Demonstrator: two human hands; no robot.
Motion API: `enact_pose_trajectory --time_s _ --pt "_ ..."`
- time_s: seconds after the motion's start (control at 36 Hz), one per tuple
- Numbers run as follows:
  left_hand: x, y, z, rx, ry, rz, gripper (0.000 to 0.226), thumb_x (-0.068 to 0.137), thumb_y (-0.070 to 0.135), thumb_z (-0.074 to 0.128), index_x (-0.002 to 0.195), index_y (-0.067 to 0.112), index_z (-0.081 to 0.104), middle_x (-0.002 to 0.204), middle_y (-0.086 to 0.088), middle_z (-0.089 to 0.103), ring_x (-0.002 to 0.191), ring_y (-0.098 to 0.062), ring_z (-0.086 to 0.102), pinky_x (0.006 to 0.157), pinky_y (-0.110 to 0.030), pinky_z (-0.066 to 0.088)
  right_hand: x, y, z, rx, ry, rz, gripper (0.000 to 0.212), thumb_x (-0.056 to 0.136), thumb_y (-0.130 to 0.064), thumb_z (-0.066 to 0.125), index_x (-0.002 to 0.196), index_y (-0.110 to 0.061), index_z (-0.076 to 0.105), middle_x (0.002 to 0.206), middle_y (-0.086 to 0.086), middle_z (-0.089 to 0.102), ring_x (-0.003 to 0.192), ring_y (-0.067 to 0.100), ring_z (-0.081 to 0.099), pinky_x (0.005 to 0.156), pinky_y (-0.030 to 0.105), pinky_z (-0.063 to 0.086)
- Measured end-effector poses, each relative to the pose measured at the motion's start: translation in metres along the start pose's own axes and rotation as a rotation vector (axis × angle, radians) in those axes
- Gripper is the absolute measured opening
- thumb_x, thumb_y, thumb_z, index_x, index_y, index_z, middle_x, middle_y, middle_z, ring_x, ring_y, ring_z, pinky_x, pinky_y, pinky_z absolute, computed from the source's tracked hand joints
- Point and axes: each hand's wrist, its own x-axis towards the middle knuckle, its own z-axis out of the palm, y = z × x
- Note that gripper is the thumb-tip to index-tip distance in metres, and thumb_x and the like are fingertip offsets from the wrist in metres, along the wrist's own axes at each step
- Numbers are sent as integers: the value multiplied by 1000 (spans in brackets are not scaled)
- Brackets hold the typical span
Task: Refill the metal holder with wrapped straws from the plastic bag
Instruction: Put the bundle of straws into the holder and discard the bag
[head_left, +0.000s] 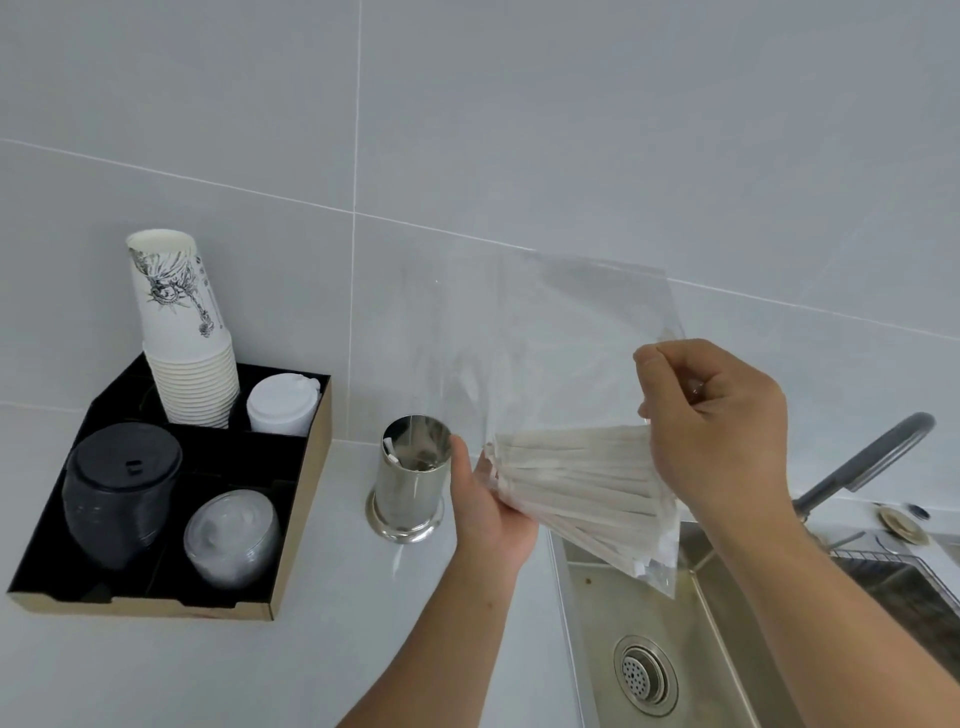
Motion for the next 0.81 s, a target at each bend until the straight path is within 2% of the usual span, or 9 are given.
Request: enact_pose_trajectory --time_s 0.06,0.17,0.31,0.39,0.47,0.58,0.69,0.81 --pt "1 -1 1 -2 -19 4 68 82 67 56 126 17 64 126 -12 67 113 -32 65 87 -44 55 2 1 1 -16 -14 -13 25 93 -23 60 69 -22 65 58 8 56 53 22 50 47 16 37" --pt "6 0 2 -24 -18 16 70 82 65 57 131 16 61 126 -12 67 113 -31 65 86 -44 57 11 1 5 -43 -36 -36 25 94 -23 59 69 -23 65 56 5 51 44 9 41 45 11 34" --pt "10 5 2 -32 5 38 70 82 64 58 130 13 61 129 -13 65 113 -31 65 94 -43 52 18 1 13 -72 -59 -72 24 94 -25 59 73 -20 68 53 8 50 43 12 40 46 15 35" --pt "13 9 0 -47 25 52 60 84 61 58 118 12 64 120 -13 68 110 -32 66 96 -44 51 20 1 19 -74 -72 -66 24 94 -25 59 72 -20 68 50 9 46 42 14 38 46 20 37" --pt "15 12 -1 -46 57 47 54 84 59 59 117 16 61 122 -11 64 122 -31 59 103 -45 46 20 3 22 -84 -79 -69 24 94 -23 58 72 -20 68 46 3 42 41 13 36 45 18 34" --pt "18 13 -4 -69 47 36 48 84 57 60 108 16 65 106 -9 70 102 -29 67 83 -40 57 21 6 24 -108 -90 -81 22 94 -23 59 74 -19 69 50 5 47 42 13 39 46 17 35" --pt "19 12 -3 -86 58 36 50 84 55 62 114 15 64 110 -12 71 101 -30 69 75 -41 60 26 5 27 -110 -98 -77 21 93 -24 59 75 -22 69 48 1 46 42 13 40 46 14 34" --pt "21 11 0 -121 71 53 45 85 51 64 111 14 63 104 -10 72 93 -30 72 69 -42 61 35 3 28 -124 -91 -81 22 93 -25 58 73 -24 68 49 -1 49 42 11 43 49 12 36"
